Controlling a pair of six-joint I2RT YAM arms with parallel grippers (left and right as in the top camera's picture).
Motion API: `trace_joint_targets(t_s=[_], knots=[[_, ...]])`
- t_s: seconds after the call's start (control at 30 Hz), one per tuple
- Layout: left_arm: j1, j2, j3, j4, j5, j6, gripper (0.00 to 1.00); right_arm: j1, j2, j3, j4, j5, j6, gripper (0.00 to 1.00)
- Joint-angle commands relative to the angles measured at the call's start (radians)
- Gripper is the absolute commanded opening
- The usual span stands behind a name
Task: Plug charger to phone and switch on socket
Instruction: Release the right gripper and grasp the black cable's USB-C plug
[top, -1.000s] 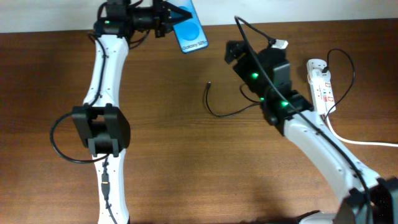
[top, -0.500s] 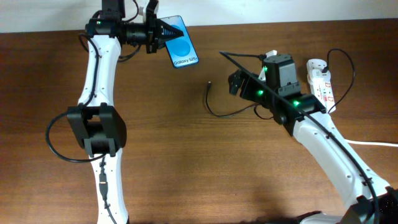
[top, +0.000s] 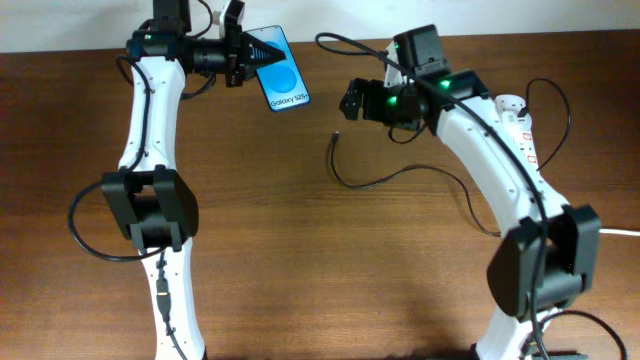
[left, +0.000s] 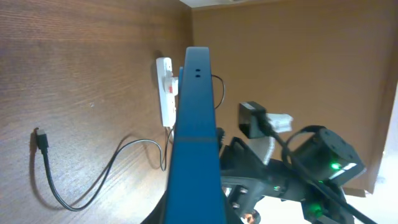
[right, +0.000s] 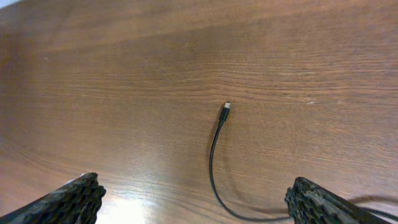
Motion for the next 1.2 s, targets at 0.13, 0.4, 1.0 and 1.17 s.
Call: trace_joint_targets(t_s=[0.13, 0.4, 1.0, 1.17], knots=[[0.022, 0.002, 0.004, -0.036, -0.065, 0.022, 0.0, -0.004, 0.134, 0.016, 0.009, -0.019, 0.03, 0.92], [0.053, 0.002, 0.004, -0.056, -0.065, 0.022, 0.0, 0.031, 0.228, 0.015, 0.076, -0.045, 0.031, 0.67], [0.053, 0.002, 0.004, -0.056, -0.065, -0.013, 0.0, 0.082, 0.356, 0.015, 0.212, -0.041, 0.11, 0.41], [0.053, 0.002, 0.004, -0.06, -0.065, -0.013, 0.0, 0.082, 0.36, 0.015, 0.238, -0.041, 0.117, 0.4]])
